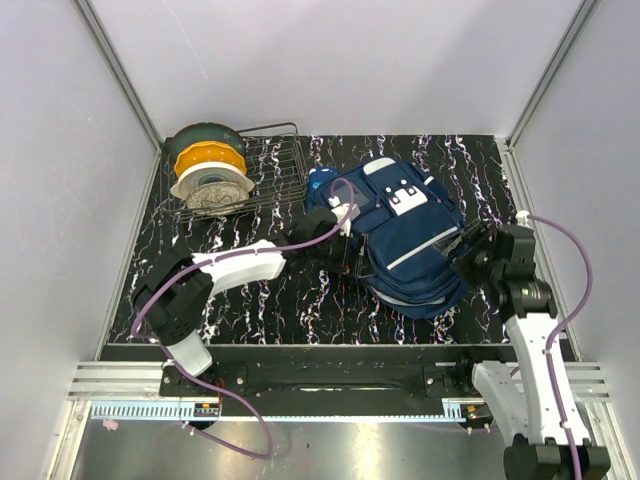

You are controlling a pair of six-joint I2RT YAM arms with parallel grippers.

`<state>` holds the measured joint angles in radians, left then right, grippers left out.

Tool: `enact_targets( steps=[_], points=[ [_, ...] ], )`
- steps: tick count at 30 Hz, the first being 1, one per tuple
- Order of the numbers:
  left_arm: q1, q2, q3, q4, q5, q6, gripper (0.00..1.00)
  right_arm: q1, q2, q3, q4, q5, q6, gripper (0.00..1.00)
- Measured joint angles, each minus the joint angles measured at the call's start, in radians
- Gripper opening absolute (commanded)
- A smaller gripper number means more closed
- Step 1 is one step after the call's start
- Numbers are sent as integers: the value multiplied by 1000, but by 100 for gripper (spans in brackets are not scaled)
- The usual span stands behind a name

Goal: Pack the student bag
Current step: Zip the student bag at the center of the board.

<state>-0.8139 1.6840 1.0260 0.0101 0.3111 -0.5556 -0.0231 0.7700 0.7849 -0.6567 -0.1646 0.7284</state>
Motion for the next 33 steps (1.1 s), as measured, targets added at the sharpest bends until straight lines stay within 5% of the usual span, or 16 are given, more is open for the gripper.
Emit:
enact_targets(
  steps=[8,19,25,33],
  points=[
    [64,-53,-29,-73,-25,109,93,3,-235,-112,-8,-180,70,73],
    [121,-50,-41,-84,-60,144,98,89,-257,-165,-11,-245,141,70],
    [129,7,13,-69,-53,132,95,319,-162,-169,35,-130,187,69],
    [147,48,53,-68,-20,107,77,747,9,-141,85,193,267,70]
  ],
)
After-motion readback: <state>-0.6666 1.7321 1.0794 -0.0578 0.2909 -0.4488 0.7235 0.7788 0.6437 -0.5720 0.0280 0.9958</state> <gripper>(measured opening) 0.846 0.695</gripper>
